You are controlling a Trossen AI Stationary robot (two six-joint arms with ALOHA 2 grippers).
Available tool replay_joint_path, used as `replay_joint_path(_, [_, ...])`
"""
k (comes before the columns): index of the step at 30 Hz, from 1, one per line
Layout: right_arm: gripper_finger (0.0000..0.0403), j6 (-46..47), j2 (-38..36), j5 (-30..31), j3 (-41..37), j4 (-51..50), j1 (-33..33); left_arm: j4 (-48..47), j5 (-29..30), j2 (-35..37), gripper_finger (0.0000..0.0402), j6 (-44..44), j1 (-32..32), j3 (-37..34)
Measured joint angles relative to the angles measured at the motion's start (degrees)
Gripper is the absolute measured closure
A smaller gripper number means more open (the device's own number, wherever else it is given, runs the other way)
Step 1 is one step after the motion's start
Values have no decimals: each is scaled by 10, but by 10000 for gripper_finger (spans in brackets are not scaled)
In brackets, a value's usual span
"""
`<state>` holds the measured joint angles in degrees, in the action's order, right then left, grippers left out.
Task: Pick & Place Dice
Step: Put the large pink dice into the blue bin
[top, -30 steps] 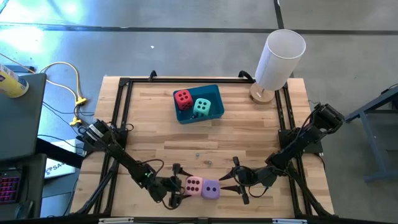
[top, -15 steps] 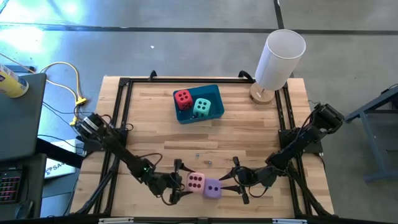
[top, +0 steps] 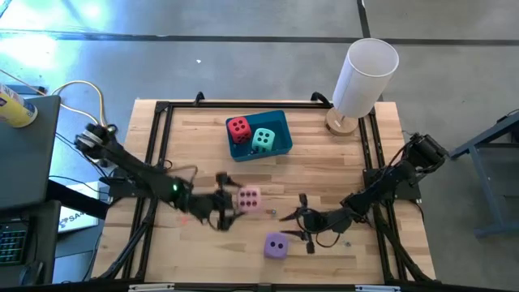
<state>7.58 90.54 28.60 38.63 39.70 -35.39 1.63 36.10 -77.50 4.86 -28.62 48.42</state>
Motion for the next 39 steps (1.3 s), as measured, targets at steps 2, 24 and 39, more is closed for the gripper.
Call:
replay_joint_path(2, [257, -19, 0, 0, 0, 0, 16, -38, -1, 33, 3, -8, 37, 0])
replay_joint_path(24, [257, -168, 0, -2, 0, -29, 139, 105, -375, 98, 3, -75, 472, -148])
replay_joint_path(39, [257, -148, 0, -79, 0, -33, 214, 187, -389, 59, 3, -103, 483, -184])
